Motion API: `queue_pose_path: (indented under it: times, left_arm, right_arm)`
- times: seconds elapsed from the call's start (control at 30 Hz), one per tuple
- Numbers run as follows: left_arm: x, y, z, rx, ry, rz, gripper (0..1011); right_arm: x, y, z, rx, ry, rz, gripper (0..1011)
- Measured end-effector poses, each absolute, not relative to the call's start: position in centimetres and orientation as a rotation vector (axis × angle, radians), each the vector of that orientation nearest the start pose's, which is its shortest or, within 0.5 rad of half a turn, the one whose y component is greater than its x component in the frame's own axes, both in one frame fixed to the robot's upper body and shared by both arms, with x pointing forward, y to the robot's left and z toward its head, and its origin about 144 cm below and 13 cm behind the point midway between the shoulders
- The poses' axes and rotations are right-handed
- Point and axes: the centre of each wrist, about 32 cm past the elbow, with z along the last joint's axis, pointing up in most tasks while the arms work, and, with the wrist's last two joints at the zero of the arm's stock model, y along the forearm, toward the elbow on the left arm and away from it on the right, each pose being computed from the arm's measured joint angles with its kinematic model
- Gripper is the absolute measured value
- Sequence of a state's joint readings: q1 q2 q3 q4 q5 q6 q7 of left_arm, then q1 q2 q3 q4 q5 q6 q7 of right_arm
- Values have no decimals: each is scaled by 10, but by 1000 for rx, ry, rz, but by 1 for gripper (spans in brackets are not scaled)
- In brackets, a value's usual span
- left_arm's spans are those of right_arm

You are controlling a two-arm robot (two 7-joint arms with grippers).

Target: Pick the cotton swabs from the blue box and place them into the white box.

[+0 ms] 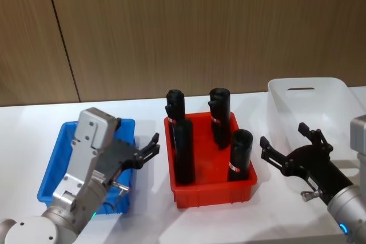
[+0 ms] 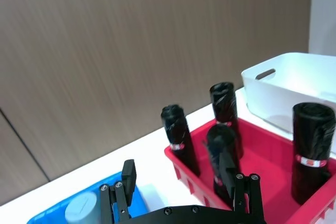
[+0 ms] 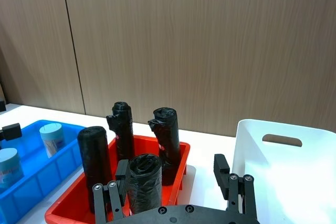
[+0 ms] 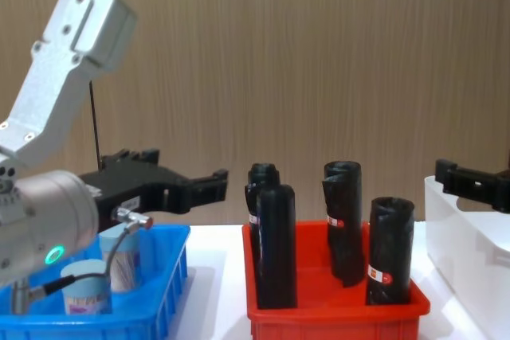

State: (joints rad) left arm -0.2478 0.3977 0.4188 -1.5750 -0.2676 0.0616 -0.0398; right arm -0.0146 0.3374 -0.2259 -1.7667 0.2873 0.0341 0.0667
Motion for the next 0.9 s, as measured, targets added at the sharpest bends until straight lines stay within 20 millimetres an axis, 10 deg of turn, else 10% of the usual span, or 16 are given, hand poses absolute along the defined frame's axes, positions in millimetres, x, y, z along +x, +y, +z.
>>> queue_pose_path:
  times: [0.9]
  left_arm:
    - [501, 256, 1183, 191, 104, 1376, 1004]
  right_arm:
    - [443, -237, 1189, 26, -75, -1230, 1002]
